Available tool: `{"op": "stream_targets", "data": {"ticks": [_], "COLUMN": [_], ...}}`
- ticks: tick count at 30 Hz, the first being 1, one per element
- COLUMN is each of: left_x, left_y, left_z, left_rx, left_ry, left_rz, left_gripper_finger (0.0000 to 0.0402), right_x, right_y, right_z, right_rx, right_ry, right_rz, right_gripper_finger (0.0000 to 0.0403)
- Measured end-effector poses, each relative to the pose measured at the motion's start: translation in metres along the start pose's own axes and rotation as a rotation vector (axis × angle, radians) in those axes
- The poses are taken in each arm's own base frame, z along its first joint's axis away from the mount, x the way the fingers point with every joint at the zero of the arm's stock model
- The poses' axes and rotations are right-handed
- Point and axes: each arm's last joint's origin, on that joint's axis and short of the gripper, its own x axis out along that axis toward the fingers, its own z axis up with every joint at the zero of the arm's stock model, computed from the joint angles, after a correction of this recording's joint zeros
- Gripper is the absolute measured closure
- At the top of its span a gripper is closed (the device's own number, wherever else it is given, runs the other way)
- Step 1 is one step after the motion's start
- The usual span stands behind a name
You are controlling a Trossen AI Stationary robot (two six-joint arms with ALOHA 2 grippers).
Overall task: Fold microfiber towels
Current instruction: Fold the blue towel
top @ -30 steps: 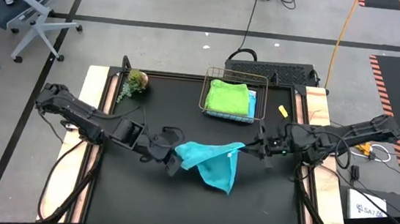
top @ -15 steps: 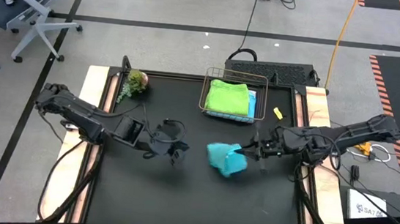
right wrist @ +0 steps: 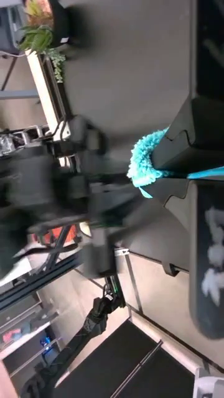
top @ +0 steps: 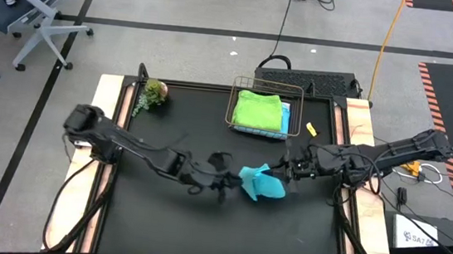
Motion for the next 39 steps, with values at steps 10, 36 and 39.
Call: {"op": "stream_targets", "data": {"ticks": [10, 36, 39], "left_x": [0.029, 0.024, 0.019], "left_y": [0.0, -0.008, -0.015], "left_z": [-0.037, -0.044, -0.049], "left_rx": [-0.017, 0.473, 0.541], "left_ry": [0.069, -0.039, -0.037], "left_rz": [0.02, 0.197, 0.242], "left_gripper_finger": [0.033, 0.033, 0.033], "right_x": [0.0, 0.001, 0.001], "right_y": [-0.011, -0.019, -0.019], "right_z": [0.006, 0.008, 0.008], "right_rx": [-0.029, -0.058, -0.058], "right_ry": [-0.03, -0.016, -0.016], "right_rz": [-0.051, -0.064, -0.064], "right_gripper_finger": [0.0403, 0.0403, 0.0403]}}
